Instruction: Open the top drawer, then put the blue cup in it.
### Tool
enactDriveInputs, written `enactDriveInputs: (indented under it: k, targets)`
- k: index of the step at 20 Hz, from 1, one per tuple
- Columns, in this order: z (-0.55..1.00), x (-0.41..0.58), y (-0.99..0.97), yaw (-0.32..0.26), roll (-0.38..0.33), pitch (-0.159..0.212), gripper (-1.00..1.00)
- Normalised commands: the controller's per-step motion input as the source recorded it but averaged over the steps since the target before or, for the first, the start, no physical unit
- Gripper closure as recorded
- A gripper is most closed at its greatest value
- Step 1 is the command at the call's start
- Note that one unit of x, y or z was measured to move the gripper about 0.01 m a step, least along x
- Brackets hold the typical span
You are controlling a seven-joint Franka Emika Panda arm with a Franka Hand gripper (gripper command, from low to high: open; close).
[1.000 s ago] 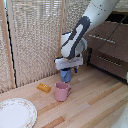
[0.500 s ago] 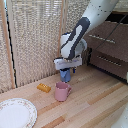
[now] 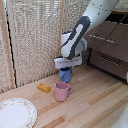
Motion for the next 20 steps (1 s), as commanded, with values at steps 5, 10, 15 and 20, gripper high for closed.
enactDriveInputs:
  k: [5, 10, 15, 20]
  targets:
    - [0.58, -0.093, 0.04, -0.012, 0.123, -0.05, 1.0]
    - [0.73, 0.088, 0.14, -0.05, 0.144, 0.003, 1.0]
    - [0.78, 0.136, 0.23, -0.07, 0.105, 0.045, 1.0]
    - [0.81, 0.084, 0.27, -0.209, 0.055, 0.0, 1.0]
